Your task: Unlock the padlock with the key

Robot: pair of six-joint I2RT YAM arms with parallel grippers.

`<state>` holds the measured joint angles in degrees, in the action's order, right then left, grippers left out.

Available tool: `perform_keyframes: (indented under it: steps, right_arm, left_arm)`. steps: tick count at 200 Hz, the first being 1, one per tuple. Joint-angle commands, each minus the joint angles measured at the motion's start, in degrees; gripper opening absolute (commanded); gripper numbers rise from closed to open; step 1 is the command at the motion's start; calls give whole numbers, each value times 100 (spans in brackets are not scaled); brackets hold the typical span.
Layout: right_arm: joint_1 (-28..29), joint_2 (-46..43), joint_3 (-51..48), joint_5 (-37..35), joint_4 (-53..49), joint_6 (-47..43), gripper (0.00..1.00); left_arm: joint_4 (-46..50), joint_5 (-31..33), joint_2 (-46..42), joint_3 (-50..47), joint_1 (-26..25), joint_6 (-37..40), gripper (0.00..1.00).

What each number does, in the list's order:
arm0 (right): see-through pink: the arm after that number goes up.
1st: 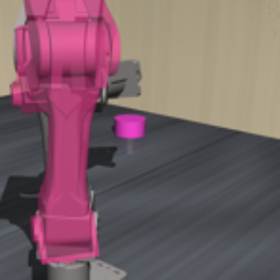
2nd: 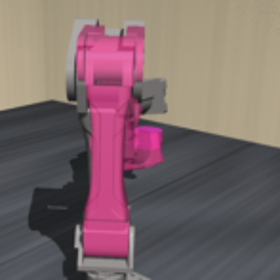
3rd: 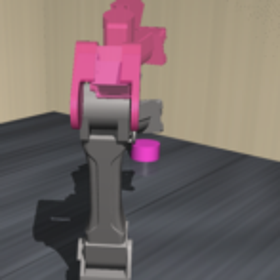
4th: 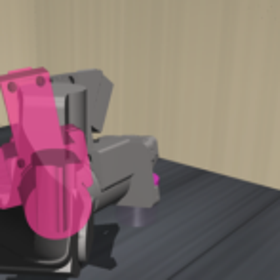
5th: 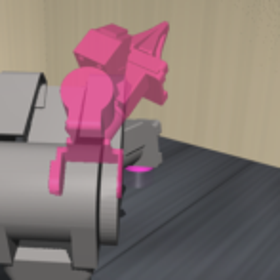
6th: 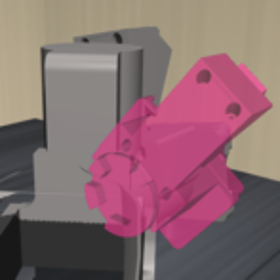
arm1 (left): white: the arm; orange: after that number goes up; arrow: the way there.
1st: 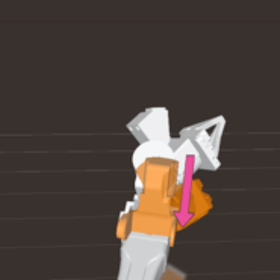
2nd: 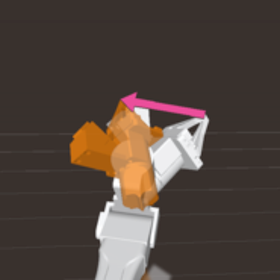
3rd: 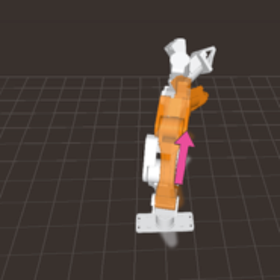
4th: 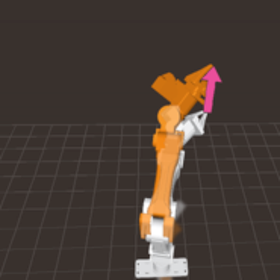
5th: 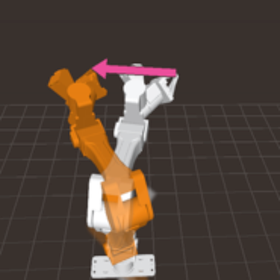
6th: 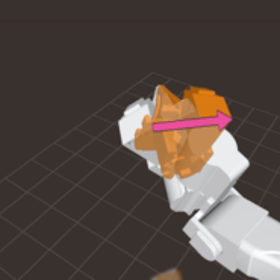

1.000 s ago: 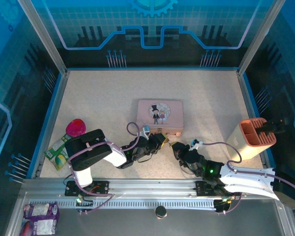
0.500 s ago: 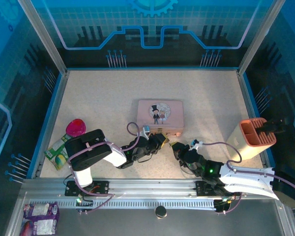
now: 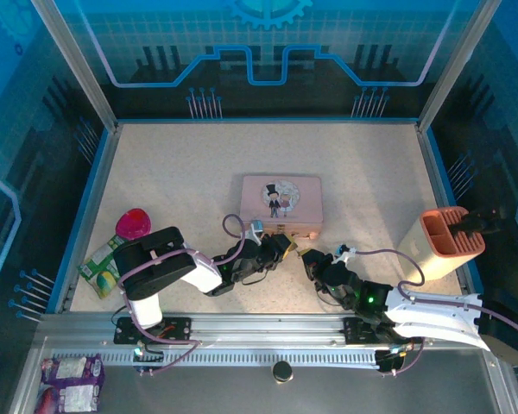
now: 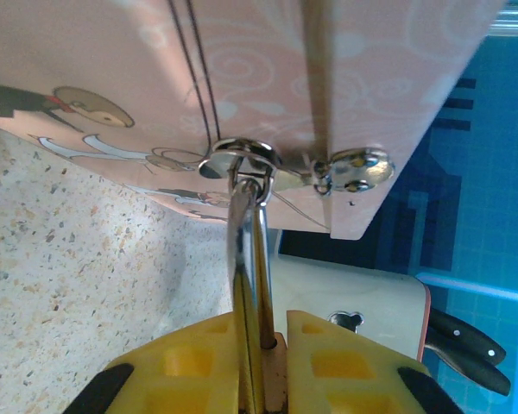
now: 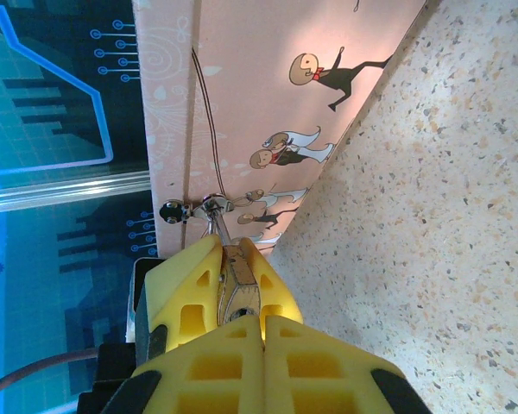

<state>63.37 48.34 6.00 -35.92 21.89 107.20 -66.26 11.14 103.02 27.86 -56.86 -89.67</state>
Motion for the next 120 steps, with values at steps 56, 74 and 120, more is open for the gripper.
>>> perform_keyframes:
  steps: [56, 74, 120]
  right_arm:
    - [43, 10, 144, -382, -126, 126, 0]
    - [44, 17, 154, -376, -117, 117, 0]
    - [99, 33, 182, -386, -220, 146, 0]
  left_arm:
    - [-880, -107, -143, 132, -97, 67, 0]
    - [-880, -107, -134, 135, -97, 72, 0]
    - [-890, -120, -108, 158, -96, 74, 0]
